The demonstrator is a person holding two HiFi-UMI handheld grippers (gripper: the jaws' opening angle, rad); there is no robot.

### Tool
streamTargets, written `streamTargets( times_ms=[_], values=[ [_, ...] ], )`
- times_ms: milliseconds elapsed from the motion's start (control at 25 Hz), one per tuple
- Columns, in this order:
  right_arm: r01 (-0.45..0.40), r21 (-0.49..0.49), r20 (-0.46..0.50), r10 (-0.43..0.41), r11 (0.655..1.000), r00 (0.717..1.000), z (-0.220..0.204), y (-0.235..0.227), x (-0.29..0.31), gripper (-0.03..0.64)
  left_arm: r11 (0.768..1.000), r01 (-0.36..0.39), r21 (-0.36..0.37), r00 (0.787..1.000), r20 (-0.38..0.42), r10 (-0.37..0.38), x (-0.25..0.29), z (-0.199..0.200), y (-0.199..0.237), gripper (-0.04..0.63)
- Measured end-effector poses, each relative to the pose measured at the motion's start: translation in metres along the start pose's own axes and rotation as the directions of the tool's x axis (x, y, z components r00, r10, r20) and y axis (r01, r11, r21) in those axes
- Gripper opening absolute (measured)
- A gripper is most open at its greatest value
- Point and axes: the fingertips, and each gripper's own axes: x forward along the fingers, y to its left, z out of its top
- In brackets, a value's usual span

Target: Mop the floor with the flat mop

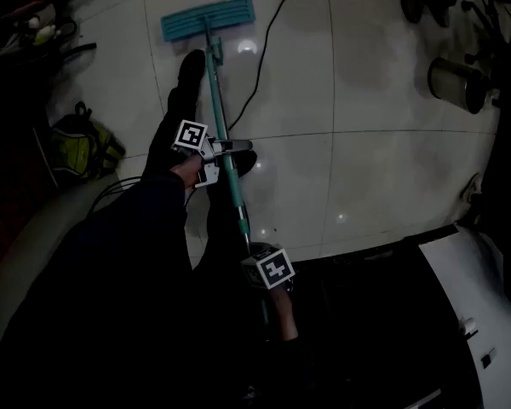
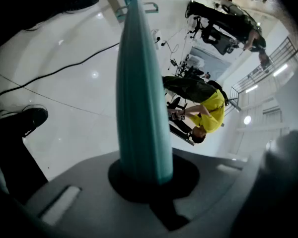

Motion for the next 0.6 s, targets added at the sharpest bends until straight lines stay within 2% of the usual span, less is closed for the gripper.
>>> streamTargets(
  times_ms=[120, 240, 400, 600],
  values=[
    [0.006, -0.016, -0.041, -0.006, 1.000, 0.999, 0.031, 0.003, -0.002, 0.076, 0.999, 0.002, -0.035, 1.000, 0.022, -0.002, -0.011, 0.029, -0.009, 0.005],
    [-0.011, 0.004, -0.051, 0.012, 1.000, 0.999, 0.080, 0.006, -0.008, 0.077, 0.998, -0.009, -0.059, 0.998, 0.064, 0.013, -0.018, 0.078, -0.022, 0.003],
    [-0.026, 0.035, -0.037, 0.028, 0.999, 0.999, 0.164, 0.008, -0.023, 0.077, 0.994, 0.013, -0.105, 0.993, 0.114, -0.001, -0.019, 0.155, -0.056, 0.002],
    [-0.032, 0.042, -0.024, 0.033, 0.999, 0.999, 0.279, 0.007, -0.033, 0.081, 0.996, 0.001, -0.088, 0.995, 0.099, 0.007, -0.035, 0.263, -0.105, 0.002]
  ],
)
